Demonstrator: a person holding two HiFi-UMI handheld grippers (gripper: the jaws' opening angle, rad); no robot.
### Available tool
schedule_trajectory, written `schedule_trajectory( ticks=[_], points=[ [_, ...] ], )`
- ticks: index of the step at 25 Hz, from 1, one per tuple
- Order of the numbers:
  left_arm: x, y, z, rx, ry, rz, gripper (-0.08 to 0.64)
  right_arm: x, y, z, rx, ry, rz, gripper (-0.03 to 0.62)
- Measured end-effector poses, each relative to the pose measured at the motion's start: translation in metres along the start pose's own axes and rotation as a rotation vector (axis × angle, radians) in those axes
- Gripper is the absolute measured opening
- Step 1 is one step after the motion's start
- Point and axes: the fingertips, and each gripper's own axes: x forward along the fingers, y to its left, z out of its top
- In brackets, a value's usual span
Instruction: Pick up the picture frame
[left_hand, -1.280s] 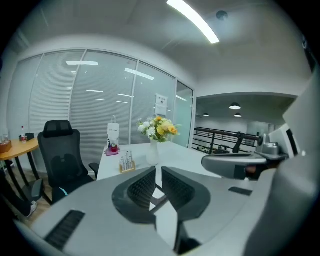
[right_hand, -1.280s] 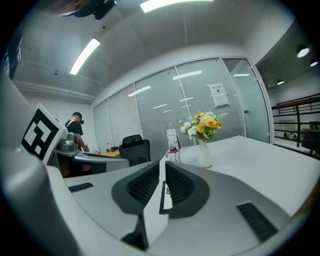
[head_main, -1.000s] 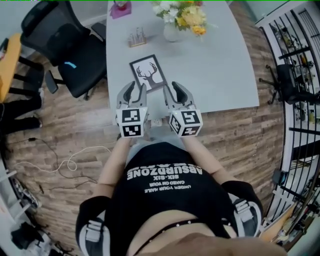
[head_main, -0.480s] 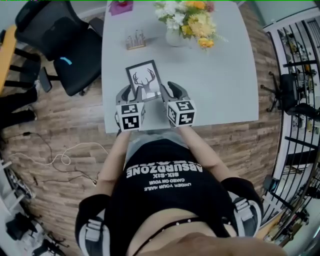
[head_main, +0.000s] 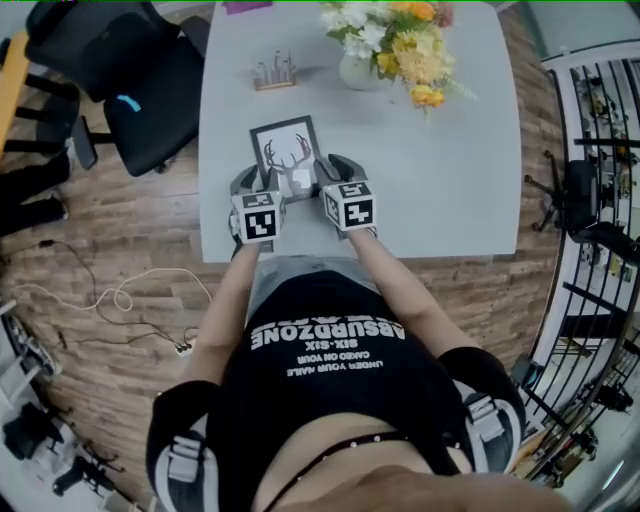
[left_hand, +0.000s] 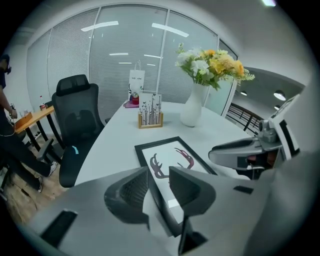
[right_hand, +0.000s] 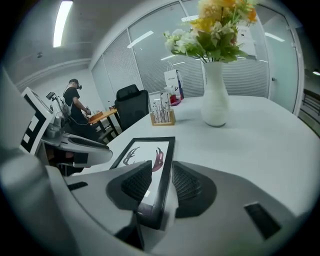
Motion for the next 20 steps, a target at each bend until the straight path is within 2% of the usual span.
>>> schedule_trajectory(
  ticks=[4,10,16,20],
  points=[
    [0.016,0.003,-0.01,0.001,0.054,0.004,0.12,0.019,-0.007,-0.012,-0.01,0.056,0.005,0.127],
    [0.03,0.009,-0.021,0.014,0.105,0.03,0.118,0.03,-0.011,-0.021,0.004,0.086,0.02,0.129],
    [0.036,0.012,-0.026,-0.026,0.094,0.025,0.118,0.034,-0.007,-0.023,-0.024,0.067,0.03,0.094],
    [0.036,0.013,-0.028,-0.067,0.081,0.023,0.118,0.034,-0.008,-0.025,0.003,0.068,0.019,0.089]
  ],
)
